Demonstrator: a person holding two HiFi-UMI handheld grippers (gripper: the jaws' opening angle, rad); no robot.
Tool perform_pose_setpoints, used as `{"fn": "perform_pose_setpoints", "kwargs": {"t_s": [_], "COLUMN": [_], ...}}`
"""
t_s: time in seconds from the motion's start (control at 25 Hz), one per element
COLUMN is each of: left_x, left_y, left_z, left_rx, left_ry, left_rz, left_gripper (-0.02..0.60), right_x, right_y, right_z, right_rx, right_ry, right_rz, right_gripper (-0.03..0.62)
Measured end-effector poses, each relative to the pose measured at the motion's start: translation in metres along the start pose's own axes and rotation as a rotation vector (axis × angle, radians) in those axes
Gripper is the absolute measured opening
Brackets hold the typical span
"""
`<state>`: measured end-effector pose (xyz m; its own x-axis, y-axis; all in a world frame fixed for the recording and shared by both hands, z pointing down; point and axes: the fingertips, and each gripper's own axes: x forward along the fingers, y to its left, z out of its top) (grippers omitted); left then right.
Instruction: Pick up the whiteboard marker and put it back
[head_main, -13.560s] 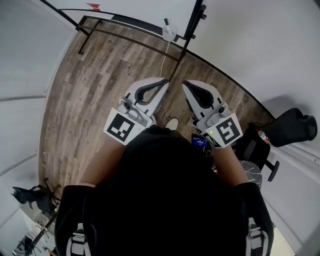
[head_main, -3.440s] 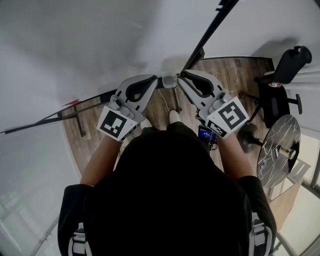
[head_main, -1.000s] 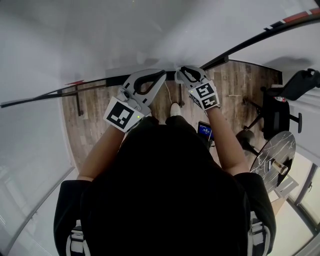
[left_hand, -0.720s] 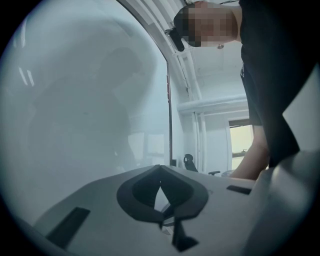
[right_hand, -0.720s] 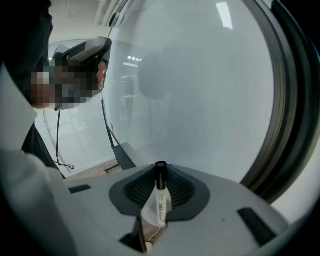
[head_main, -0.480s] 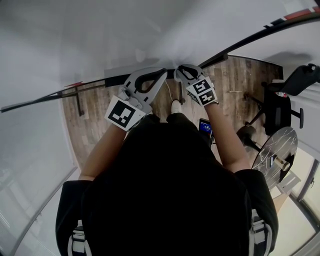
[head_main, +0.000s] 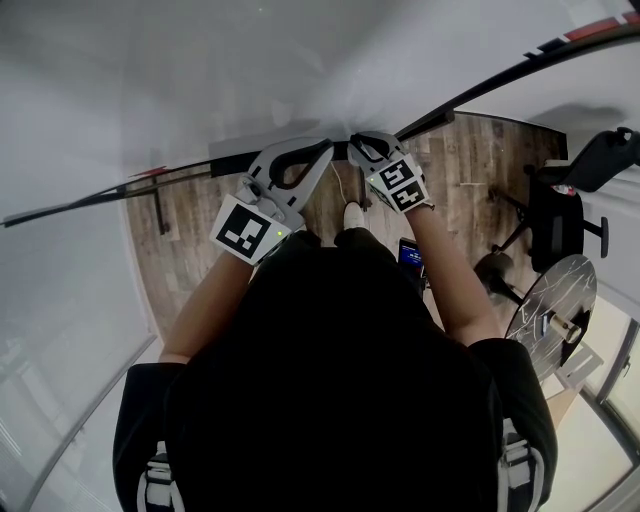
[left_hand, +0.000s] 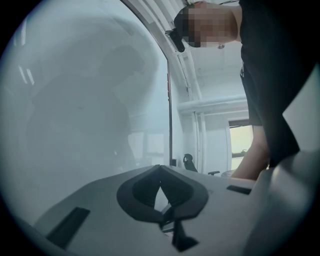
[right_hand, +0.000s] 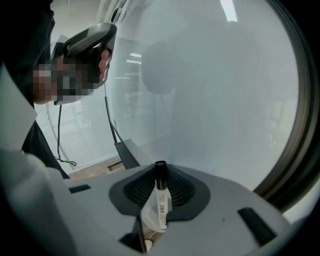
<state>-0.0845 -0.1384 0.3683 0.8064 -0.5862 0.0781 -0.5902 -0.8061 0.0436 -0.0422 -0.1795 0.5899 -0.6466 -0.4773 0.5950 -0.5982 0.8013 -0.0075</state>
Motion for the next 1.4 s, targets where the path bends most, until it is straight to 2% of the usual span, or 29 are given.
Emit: {"fn": "perform_pose_setpoints", "kwargs": {"t_s": [0.6, 0.96, 1.4], "left_x": [-0.001, -0.001, 0.008], "left_y": [-0.001, -0.004, -0.016], "left_z": [0.0, 0.004, 0.01], "left_rx": [-0.009, 0.007, 0.015], "left_ry": [-0.015, -0.004, -0.034], "left_rz": [0.015, -0.004, -0.034], "left_gripper": [0.003, 0.003, 0.003], "right_x": [-0.011, -0.057, -0.136], "right_y": [0.006, 0.004, 0.016], "right_z": [-0.003, 0.043, 0.126], "right_rx": [-0.018, 0.013, 0.02], "right_ry": [0.025, -0.113, -0.334], "right_rz": [0.029, -0.004, -0.024], "right_gripper": [0.095, 0.097, 0.095]}}
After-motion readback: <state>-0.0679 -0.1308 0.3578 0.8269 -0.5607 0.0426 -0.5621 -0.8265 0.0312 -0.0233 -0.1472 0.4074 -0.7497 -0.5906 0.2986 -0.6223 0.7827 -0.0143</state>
